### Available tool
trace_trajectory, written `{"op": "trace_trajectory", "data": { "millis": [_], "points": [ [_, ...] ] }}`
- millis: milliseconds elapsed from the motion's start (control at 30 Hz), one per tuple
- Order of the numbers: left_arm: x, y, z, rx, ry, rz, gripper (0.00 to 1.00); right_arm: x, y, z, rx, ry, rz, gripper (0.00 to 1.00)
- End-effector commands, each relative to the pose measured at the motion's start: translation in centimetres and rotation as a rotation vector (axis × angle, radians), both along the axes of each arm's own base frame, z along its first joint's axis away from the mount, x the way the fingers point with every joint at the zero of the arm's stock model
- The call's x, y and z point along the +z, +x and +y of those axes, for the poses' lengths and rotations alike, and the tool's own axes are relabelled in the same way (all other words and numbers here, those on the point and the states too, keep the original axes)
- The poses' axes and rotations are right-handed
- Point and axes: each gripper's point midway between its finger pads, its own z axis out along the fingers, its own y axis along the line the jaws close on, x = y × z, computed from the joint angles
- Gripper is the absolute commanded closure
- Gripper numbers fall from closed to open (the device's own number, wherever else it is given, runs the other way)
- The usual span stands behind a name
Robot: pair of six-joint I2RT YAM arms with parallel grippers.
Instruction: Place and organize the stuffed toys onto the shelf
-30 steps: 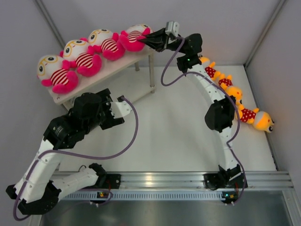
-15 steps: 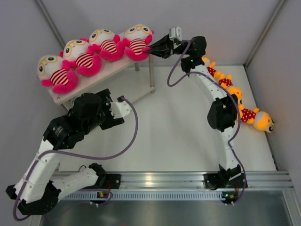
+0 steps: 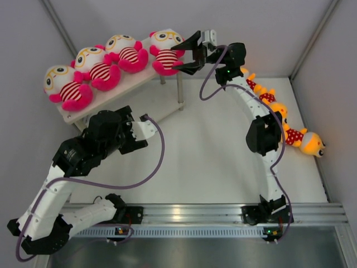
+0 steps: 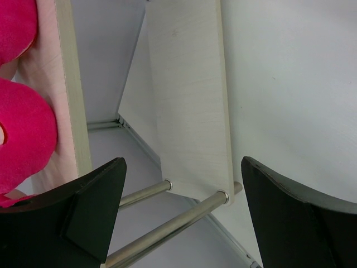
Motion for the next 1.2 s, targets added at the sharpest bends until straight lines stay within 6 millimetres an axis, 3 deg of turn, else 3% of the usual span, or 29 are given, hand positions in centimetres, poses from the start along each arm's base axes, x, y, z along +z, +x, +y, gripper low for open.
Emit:
{"op": "trace_trajectory", "data": {
  "millis": [0,167,300,467,567,833,1100,1167],
  "points": [
    [0.0,0.3,0.0,0.011,-0.001,-0.007,0.10,3.3,-1.6,-1.1,-0.011,0.053,-0.095,0.32],
    [0.0,0.3,0.2,0.015,0.006,-0.011,0.10,3.6,-2.2,-0.8,-0.008,0.037,-0.097,0.30],
    [0.4,0.3,0.4,0.021,0.005,-0.023,0.10,2.3,1.3,-0.1,-0.110,0.030,0.026,0.29],
    [0.2,0.4,0.4,0.021,0.017,-0.022,0.10,4.1,-0.6,-0.4,-0.060,0.081,0.011,0.27],
    [0.2,0.4,0.4,0.018,0.019,-0.023,0.10,4.5,1.0,-0.1,-0.143,0.072,-0.006,0.27],
    [0.6,0.4,0.4,0.020,0.015,-0.031,0.10,5.7,2.5,0.5,-0.215,0.134,0.049,0.27],
    [0.8,0.4,0.6,0.022,0.019,-0.037,0.10,5.7,2.2,1.0,-0.224,0.123,0.055,0.26],
    [0.8,0.5,0.6,0.024,0.021,-0.036,0.10,6.8,1.3,0.7,-0.212,0.145,0.047,0.26]
  ]
}}
